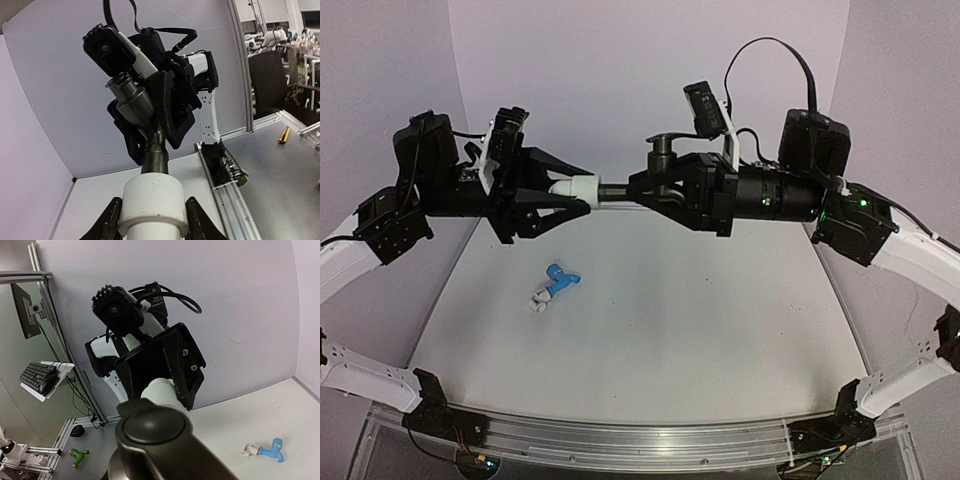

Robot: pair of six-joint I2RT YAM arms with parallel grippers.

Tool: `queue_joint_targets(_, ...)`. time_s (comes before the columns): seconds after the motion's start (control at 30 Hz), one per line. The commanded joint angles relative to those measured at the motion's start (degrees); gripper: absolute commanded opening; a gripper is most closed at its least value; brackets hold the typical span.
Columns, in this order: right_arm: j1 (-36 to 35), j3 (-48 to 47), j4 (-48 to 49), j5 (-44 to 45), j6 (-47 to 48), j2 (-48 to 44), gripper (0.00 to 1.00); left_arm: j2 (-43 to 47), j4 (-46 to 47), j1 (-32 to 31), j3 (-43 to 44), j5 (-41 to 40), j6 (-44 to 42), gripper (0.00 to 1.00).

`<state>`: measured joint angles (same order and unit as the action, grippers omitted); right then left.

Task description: Install the water faucets

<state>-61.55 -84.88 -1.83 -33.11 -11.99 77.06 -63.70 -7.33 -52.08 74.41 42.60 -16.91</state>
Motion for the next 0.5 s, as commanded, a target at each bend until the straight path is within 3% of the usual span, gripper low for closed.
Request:
queue_joint_targets(0.0,-0.58,-2.69,4.20,-4.15,-6.94,2.21,0.00,-0.19,-4.37,-4.67,-0.12,-10.05,-14.87,0.00)
queue_joint_targets(0.47,2.01,-3.05,3.84,-7.17,-7.38,1.60,0.00,0.14,-6.48,-11.96,-2.18,-28.78,-34.65,0.00)
